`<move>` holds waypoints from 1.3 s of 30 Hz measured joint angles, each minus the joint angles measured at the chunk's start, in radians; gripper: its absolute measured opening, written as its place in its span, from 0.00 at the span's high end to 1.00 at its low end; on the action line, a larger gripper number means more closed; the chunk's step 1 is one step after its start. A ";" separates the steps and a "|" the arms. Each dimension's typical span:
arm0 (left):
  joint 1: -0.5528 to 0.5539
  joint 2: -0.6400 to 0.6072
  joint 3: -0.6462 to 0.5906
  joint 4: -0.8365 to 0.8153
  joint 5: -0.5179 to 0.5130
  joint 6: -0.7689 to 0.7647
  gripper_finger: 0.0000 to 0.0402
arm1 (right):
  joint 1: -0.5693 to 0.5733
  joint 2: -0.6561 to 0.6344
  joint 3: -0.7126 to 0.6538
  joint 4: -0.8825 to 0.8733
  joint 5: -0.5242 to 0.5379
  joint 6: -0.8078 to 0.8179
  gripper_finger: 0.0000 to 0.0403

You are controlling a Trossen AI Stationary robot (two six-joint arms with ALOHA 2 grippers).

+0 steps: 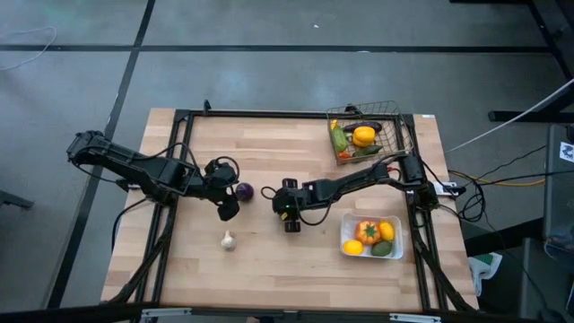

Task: Sort produce into baskets
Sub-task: Put the orange tomato into the white bin

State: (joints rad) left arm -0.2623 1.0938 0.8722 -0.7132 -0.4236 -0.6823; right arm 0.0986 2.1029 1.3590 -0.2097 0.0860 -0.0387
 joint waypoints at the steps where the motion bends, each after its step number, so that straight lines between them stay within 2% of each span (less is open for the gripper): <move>1: 0.000 0.000 0.000 0.000 0.000 0.000 0.35 | 0.000 0.000 0.000 0.000 0.000 0.000 0.64; 5: 0.000 0.000 0.000 0.000 0.000 0.000 0.35 | -0.001 -0.027 -0.001 -0.032 -0.011 0.000 0.70; 11: 0.000 0.000 0.000 0.000 0.000 -0.001 0.35 | 0.000 -0.160 -0.001 -0.181 -0.061 0.007 0.66; 17: 0.000 0.000 0.000 -0.001 0.000 -0.003 0.35 | 0.003 -0.329 -0.001 -0.477 -0.155 0.039 0.65; 23: 0.000 0.000 0.000 0.000 0.000 -0.026 0.35 | 0.039 -0.447 -0.001 -0.762 -0.166 0.103 0.65; 31: 0.000 0.000 0.000 -0.003 0.003 -0.025 0.35 | 0.175 -0.479 -0.001 -0.972 -0.166 0.162 0.65; 39: 0.000 0.000 0.000 -0.004 0.004 -0.025 0.35 | 0.292 -0.479 -0.001 -1.022 -0.167 0.192 0.65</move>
State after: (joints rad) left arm -0.2623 1.0935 0.8722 -0.7170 -0.4199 -0.7074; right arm 0.3909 1.6241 1.3582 -1.2320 -0.0807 0.1530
